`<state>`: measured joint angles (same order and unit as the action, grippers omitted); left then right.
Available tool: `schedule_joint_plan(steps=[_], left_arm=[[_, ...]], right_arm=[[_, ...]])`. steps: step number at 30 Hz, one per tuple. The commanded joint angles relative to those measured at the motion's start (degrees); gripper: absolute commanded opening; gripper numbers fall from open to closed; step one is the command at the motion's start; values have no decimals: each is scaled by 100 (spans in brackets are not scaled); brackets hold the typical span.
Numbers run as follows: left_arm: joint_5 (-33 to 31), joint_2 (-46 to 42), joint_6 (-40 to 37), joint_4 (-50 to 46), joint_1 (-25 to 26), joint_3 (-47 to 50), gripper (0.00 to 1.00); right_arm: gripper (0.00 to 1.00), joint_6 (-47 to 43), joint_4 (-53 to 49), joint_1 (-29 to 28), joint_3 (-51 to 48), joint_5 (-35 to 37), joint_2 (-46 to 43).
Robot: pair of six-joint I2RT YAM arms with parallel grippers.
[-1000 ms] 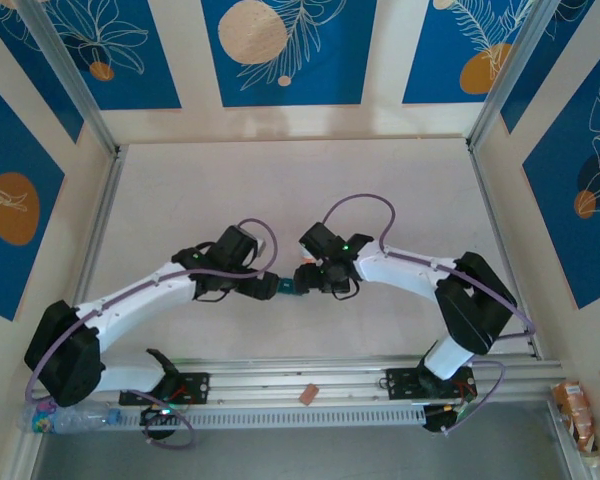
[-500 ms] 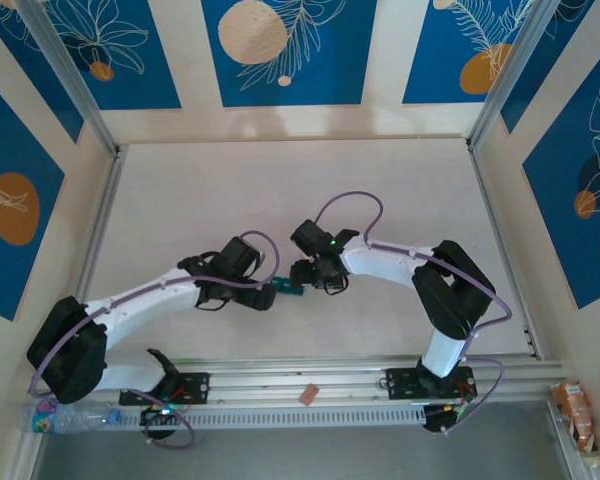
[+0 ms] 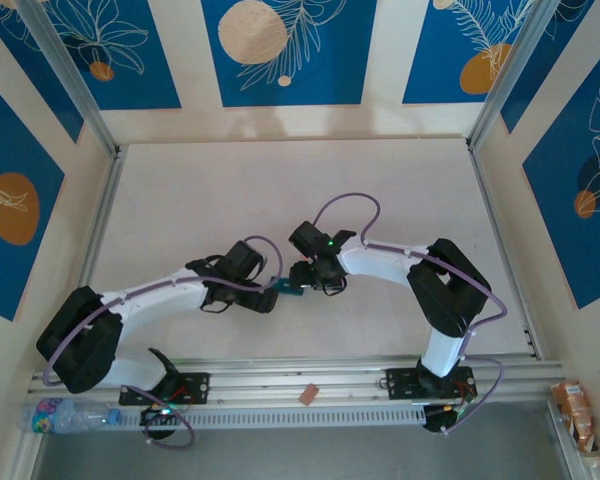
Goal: Sort the pills into containers
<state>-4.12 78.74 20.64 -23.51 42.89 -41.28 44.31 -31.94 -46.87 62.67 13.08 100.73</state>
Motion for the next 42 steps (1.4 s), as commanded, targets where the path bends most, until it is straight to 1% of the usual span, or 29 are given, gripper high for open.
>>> schedule_joint_plan(steps=[1,10,19,33,42], left_arm=[[27,105,63,207,61,41,100],[-388,422,62,431,60,-24,100],[-774,628,-121,387,-8,-369,100],[-744,1057,-249,505,-318,-945,100],[-365,1469,-81,863,-674,-1087,100]], right_arm=[[75,112,-113,-56,25,72,180],[75,139,-88,-76,-12,51,233],[75,156,-76,-94,-54,53,259],[75,204,-25,-127,-150,28,299],[75,252,-1,-155,-194,17,299]])
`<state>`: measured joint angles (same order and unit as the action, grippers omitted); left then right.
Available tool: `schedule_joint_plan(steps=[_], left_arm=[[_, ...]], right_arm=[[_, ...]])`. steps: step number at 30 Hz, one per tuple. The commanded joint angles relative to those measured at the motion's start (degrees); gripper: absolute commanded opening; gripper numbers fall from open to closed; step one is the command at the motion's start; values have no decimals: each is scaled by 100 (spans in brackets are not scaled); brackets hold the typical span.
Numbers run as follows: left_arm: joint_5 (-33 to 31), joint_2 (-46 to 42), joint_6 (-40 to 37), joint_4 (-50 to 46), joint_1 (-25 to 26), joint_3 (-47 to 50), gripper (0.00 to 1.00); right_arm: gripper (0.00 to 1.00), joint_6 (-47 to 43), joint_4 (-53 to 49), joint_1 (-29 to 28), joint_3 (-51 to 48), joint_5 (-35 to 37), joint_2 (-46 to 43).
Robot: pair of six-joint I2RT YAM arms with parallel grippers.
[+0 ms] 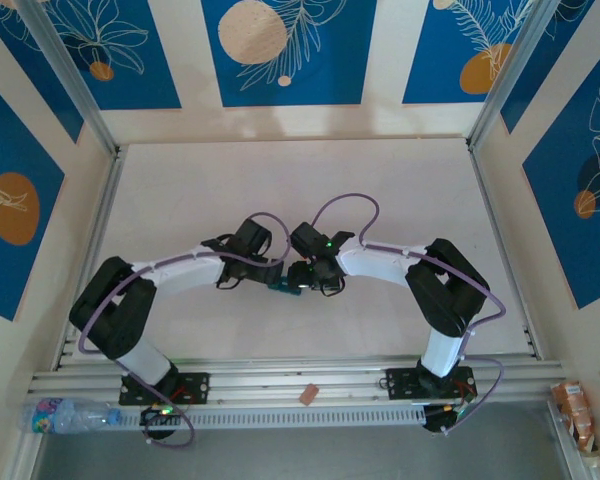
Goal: Sort the pills into containers
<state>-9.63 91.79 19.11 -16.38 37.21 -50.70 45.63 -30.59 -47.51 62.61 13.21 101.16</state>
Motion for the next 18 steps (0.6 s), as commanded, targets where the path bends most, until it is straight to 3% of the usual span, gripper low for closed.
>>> schedule_joint_plan(steps=[1,7,18], left_arm=[[236,208,83,171,-118,-172,100],[374,234,153,154,-123,-243,100],[581,-803,371,-101,-140,-275,100]], right_arm=[[75,120,-132,-92,-196,-4,255],[75,80,-157,-92,-147,-23,223],[75,-354,-528,51,362,-79,-332]])
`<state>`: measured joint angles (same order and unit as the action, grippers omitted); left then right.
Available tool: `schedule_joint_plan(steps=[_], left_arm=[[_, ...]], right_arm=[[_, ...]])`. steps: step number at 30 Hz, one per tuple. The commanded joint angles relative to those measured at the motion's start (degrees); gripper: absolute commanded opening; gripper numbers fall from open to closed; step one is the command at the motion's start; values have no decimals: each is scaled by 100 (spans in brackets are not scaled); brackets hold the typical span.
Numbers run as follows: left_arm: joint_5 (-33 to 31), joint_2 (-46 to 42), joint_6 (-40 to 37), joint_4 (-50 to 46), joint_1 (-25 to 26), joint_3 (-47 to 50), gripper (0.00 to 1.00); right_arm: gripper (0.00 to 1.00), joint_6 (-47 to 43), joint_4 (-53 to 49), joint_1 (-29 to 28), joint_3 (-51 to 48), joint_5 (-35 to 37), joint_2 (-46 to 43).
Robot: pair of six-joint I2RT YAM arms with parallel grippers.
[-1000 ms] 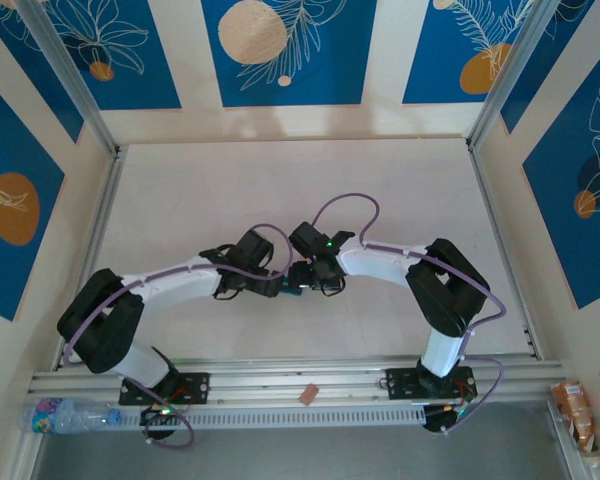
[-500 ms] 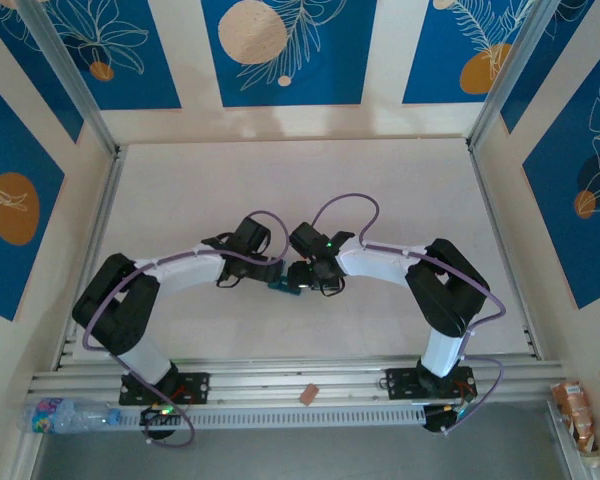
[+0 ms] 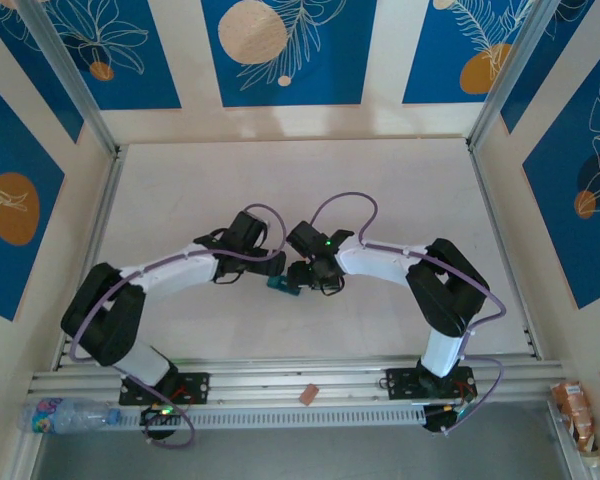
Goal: Sort the pills into containers
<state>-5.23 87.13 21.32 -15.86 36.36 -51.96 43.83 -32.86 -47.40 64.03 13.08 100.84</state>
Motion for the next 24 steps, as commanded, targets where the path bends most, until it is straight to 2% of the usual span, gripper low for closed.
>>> schedule_joint_plan(steps=[1,7,16,20,24], left_arm=[[139,-418,180,-153,-55,-116,100],[337,-835,465,170,-87,402,100],[1022,-861,871,1375,-76,1405,100],[1189,-648,1102,1890,9,1579,100],[1182,-464,1228,2153,129,1608,100]], right_arm=[[75,-198,-346,61,241,-40,-400],[75,-270,-533,232,64,51,-1202],[76,-206,-443,967,-1269,-127,-2443],[76,-350,-320,1385,-1751,-435,-2617],[82,-480,-173,1633,-2057,-747,-2635]])
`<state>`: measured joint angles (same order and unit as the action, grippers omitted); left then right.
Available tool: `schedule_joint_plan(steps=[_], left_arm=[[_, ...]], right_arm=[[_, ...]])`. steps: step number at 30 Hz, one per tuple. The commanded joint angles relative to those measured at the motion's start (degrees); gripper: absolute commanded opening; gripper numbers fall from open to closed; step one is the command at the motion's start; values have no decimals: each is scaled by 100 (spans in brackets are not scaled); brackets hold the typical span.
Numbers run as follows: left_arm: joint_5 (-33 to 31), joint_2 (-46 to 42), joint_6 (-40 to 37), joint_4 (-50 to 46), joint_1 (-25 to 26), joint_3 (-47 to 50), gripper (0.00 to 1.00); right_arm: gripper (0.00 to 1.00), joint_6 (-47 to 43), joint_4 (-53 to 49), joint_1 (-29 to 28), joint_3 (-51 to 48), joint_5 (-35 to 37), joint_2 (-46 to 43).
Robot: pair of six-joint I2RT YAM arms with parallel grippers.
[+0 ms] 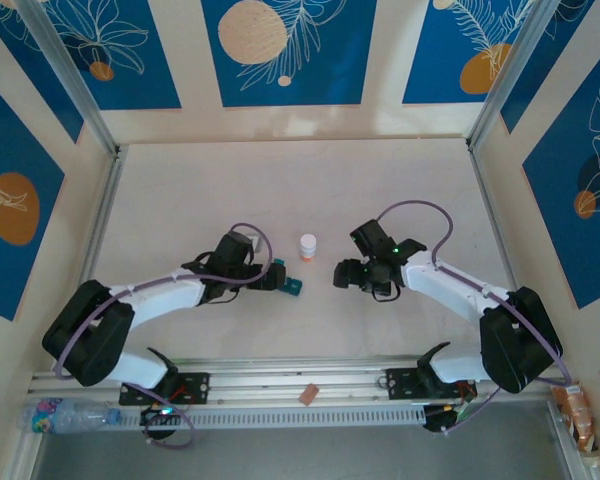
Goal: Sort the pills into containers
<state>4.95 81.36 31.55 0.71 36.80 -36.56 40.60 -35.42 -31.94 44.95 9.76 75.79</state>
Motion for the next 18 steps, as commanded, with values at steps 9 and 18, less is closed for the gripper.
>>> schedule_joint_plan(steps=[9,18], left_arm=[[39,410,438,733,375,9,100],[-153,608,707,995,838,42,100]], right_arm=[[83,-161,219,151,-472,-580,-320],[81,-92,307,156,-658,-686,-531]])
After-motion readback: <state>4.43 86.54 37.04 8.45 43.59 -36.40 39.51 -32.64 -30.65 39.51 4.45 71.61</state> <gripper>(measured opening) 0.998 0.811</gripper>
